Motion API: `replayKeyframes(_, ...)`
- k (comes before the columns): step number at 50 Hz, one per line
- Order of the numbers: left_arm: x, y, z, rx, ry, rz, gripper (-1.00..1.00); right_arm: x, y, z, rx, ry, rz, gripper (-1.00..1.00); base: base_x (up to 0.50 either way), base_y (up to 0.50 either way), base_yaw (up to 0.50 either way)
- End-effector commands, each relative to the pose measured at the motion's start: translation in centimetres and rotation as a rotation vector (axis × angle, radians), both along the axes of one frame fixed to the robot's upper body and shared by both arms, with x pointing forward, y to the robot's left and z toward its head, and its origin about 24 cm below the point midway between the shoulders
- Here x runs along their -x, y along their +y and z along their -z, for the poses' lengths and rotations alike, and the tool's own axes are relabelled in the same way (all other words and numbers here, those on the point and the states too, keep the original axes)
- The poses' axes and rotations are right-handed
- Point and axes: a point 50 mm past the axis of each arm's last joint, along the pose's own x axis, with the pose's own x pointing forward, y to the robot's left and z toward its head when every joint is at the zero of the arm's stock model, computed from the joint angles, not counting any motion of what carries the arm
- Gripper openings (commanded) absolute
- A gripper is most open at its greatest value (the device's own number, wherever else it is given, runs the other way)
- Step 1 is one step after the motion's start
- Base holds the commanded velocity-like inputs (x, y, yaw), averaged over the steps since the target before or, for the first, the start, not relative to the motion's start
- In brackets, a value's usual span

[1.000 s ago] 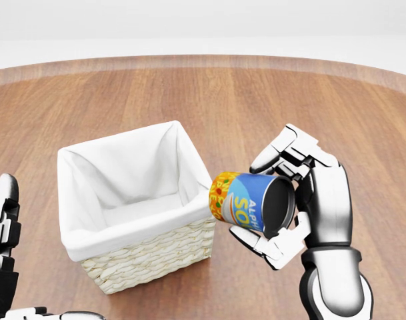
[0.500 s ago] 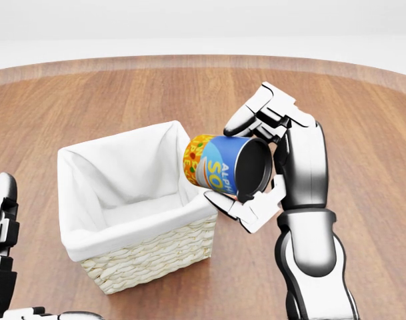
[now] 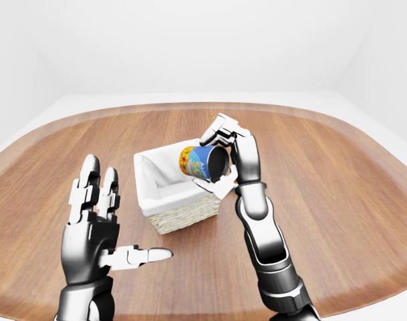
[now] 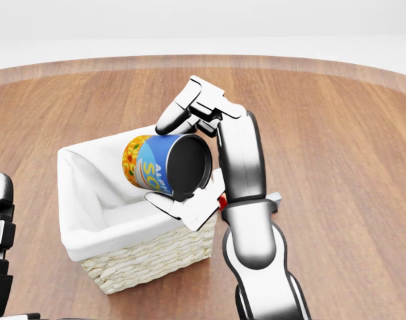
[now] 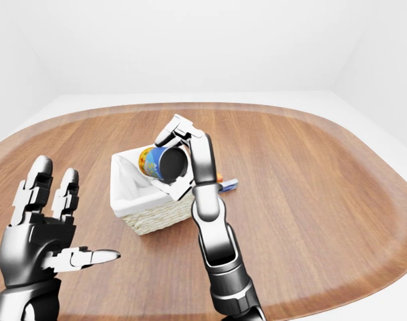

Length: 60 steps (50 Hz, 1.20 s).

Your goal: Pick up the alphabet soup and put it in the basket.

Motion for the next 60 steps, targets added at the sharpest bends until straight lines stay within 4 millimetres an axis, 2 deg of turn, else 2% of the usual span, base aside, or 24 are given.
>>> replayKeyframes(1, 0.5, 0.0, -0.3, 0.005, -0.010, 0.006, 1.00, 0.3, 2.8, -1.2, -0.023, -0.029, -0.046, -1.00, 0.00, 0.00, 0.00)
replayKeyframes(14, 0.4, -0.2, -0.2, 0.005, -0.005, 0.015, 1.00, -1.5, 6.0, -3.1, -0.064, -0.013, -0.130, -1.00, 0.00, 0.00, 0.00)
replayKeyframes(25, 1.1, 0.0, -0.8, 0.007, -0.030, 0.013, 1.00, -3.2, 7.6, -2.8, -0.030, 0.040, -0.087, -1.00, 0.00, 0.00, 0.00)
replayKeyframes(31, 0.7, 0.2, -0.7, 0.008, -0.034, 0.010, 1.00, -4.6, 8.0, -1.8, 0.006, 0.105, -0.036, -1.00, 0.00, 0.00, 0.00)
replayKeyframes(40, 0.7, 0.2, -0.7, 0.007, -0.034, 0.012, 1.00, -7.2, 7.9, 1.4, 0.112, 0.257, 0.056, -1.00, 0.00, 0.00, 0.00)
replayKeyframes(60, 0.9, 0.4, -1.0, 0.008, -0.049, 0.002, 1.00, -7.5, 8.4, 3.2, 0.197, 0.308, 0.091, -1.00, 0.00, 0.00, 0.00)
